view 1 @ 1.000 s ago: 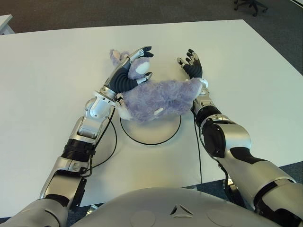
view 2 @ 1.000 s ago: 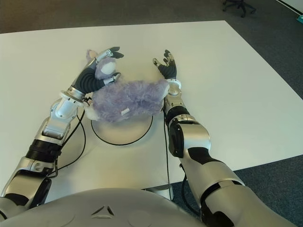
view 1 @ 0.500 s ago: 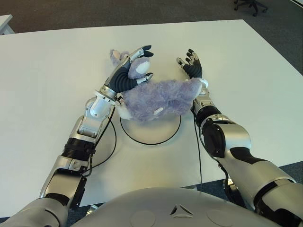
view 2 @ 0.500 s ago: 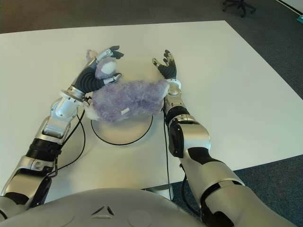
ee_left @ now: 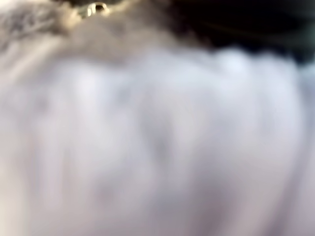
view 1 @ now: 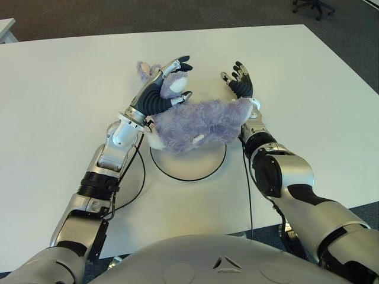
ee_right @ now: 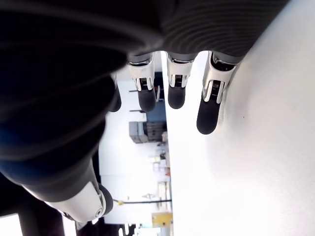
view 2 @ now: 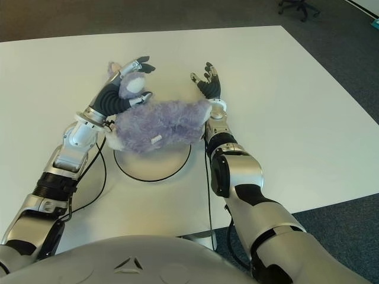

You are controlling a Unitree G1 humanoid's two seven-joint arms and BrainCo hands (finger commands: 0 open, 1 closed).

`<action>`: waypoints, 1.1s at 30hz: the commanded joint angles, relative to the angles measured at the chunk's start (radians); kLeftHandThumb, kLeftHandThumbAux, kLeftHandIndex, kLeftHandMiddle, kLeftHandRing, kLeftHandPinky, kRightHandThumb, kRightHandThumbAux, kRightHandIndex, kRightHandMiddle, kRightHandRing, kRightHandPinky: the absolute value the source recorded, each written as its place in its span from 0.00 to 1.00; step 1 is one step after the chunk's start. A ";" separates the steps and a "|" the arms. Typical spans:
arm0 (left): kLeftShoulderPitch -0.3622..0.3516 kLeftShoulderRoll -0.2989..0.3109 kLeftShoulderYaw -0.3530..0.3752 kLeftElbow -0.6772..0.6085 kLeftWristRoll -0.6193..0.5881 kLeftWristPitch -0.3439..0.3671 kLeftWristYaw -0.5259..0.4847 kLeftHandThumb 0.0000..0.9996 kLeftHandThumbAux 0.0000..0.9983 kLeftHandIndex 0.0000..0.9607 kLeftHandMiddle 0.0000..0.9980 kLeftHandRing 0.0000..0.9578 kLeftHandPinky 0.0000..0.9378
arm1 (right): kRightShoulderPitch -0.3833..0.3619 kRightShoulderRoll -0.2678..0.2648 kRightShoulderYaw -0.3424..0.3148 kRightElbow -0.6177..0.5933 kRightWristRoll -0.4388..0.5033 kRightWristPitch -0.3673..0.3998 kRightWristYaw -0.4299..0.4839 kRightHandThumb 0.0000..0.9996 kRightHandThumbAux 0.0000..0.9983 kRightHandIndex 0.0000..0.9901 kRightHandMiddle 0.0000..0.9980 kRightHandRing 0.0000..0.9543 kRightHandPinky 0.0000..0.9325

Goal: Put the doll into the plate.

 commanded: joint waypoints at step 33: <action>0.171 0.029 0.021 -0.291 -0.232 0.069 -0.170 0.40 0.50 0.00 0.15 0.10 0.00 | 0.048 0.020 0.003 0.043 0.002 0.053 -0.001 0.39 0.80 0.06 0.01 0.00 0.00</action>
